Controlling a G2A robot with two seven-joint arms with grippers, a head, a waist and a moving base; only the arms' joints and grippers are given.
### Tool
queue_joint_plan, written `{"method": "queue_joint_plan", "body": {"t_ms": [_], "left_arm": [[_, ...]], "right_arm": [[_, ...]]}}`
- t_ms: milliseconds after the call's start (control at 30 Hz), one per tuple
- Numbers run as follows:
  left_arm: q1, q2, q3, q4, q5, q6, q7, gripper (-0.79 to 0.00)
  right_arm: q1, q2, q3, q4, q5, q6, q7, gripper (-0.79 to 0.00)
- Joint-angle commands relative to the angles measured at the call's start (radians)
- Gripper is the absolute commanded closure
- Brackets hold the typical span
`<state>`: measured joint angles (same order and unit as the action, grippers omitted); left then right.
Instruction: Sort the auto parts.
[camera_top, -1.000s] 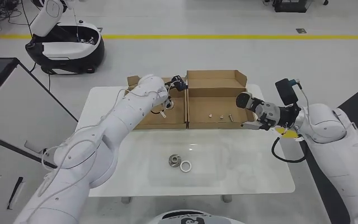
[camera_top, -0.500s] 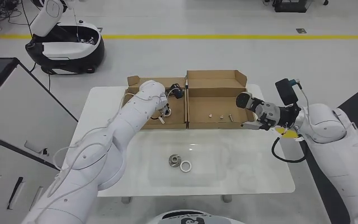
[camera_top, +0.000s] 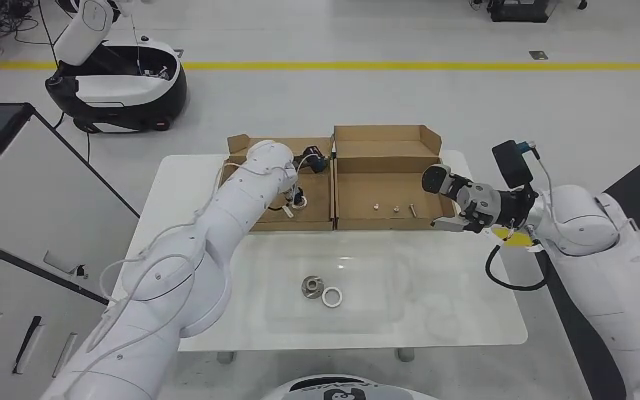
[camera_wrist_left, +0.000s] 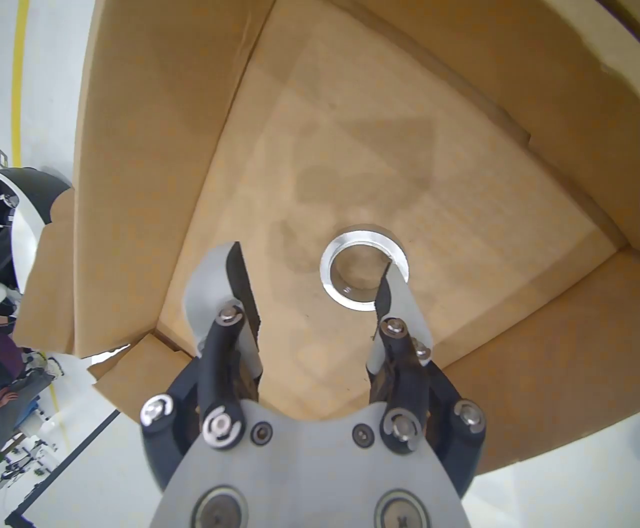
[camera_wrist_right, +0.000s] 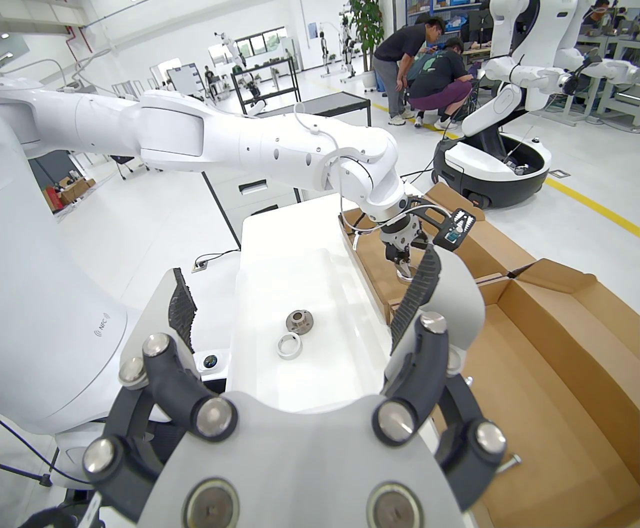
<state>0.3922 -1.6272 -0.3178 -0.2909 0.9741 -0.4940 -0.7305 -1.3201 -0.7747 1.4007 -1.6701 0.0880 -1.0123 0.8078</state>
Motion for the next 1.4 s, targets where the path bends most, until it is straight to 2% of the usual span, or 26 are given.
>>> {"method": "queue_joint_plan", "body": {"t_ms": [0,167,467,633,800,967,1133,1167,1200,1367], "left_arm": [[-0.010,0.000,-0.003,0.003,0.007,-0.005,0.008,-0.785],[-0.047,0.005,-0.020,-0.002,0.007,-0.026,0.024,-0.785],[-0.092,0.042,-0.040,-0.065,0.019,-0.258,0.012,-0.785],[-0.087,0.074,-0.062,-0.141,-0.001,-0.333,-0.046,-0.785],[-0.054,0.122,-0.098,-0.286,-0.036,-0.360,-0.140,-0.785],[0.016,0.198,-0.172,-0.509,-0.088,-0.319,-0.247,-0.785],[0.146,0.292,-0.269,-0.815,-0.132,-0.214,-0.381,-0.650],[0.175,0.311,-0.287,-0.881,-0.134,-0.193,-0.402,-0.757],[0.191,0.324,-0.301,-0.928,-0.128,-0.184,-0.412,-0.785],[0.191,0.324,-0.301,-0.928,-0.128,-0.184,-0.412,-0.785]], "right_arm": [[0.000,0.000,0.000,0.000,0.000,0.000,0.000,-0.785],[0.000,0.000,0.000,0.000,0.000,0.000,0.000,-0.785],[0.000,0.000,0.000,0.000,0.000,0.000,0.000,-0.785],[0.000,0.000,0.000,0.000,0.000,0.000,0.000,-0.785],[0.000,0.000,0.000,0.000,0.000,0.000,0.000,-0.785],[0.000,0.000,0.000,0.000,0.000,0.000,0.000,-0.785],[0.000,0.000,0.000,0.000,0.000,0.000,0.000,-0.785],[0.000,0.000,0.000,0.000,0.000,0.000,0.000,-0.785],[0.000,0.000,0.000,0.000,0.000,0.000,0.000,-0.785],[0.000,0.000,0.000,0.000,0.000,0.000,0.000,-0.785]]}}
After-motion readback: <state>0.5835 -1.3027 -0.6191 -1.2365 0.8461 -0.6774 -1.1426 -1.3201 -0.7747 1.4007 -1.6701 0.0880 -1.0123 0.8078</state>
